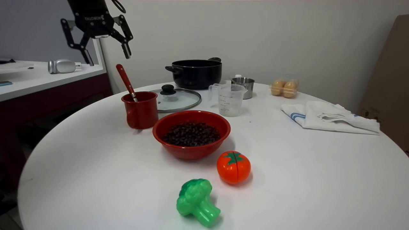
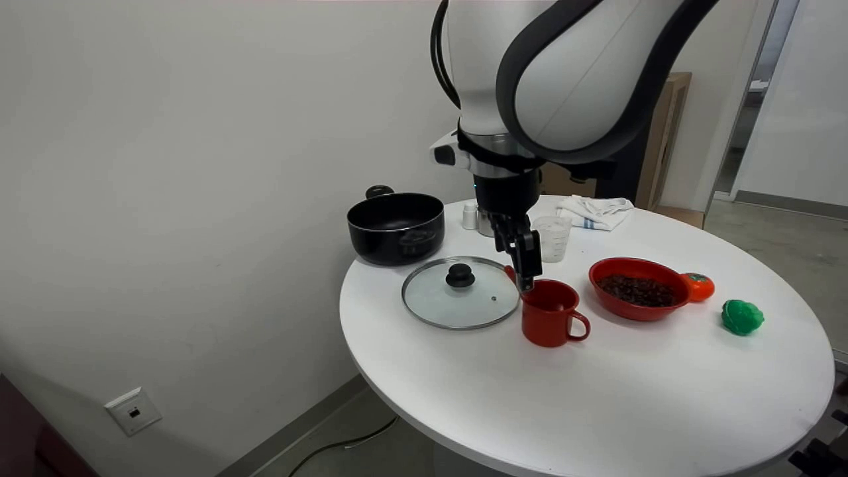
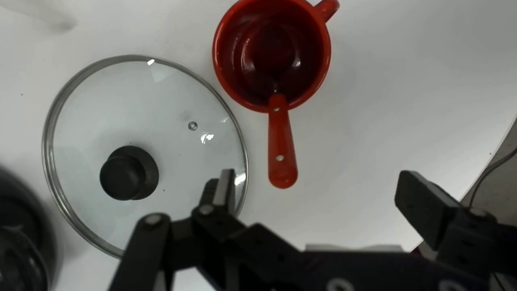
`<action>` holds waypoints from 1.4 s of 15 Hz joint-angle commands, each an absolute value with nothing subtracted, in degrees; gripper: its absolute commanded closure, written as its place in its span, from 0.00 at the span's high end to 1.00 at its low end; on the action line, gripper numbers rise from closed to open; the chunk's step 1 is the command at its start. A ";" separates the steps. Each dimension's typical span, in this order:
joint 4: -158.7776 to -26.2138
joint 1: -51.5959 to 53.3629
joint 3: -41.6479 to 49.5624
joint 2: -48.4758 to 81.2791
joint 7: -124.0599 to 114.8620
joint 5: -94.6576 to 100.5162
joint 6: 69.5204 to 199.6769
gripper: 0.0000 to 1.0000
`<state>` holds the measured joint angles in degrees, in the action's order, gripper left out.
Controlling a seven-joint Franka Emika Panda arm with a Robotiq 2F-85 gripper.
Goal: Fill the spoon with contents of the red bowl
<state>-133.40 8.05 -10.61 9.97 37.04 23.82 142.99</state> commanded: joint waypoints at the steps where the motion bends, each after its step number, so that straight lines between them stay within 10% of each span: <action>1: -131.74 8.14 -10.54 12.08 38.44 23.93 143.82 1.00; 14: -129.55 7.56 -10.45 14.67 39.53 23.69 143.40 0.01; 15: -129.47 7.30 -10.46 14.56 39.99 23.26 143.26 0.06; 16: -129.49 7.06 -10.45 14.43 40.35 22.92 143.22 0.42; 21: -129.96 4.99 -10.61 13.18 44.26 19.54 143.09 0.59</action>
<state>-130.26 6.19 -10.49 13.85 40.41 22.22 142.99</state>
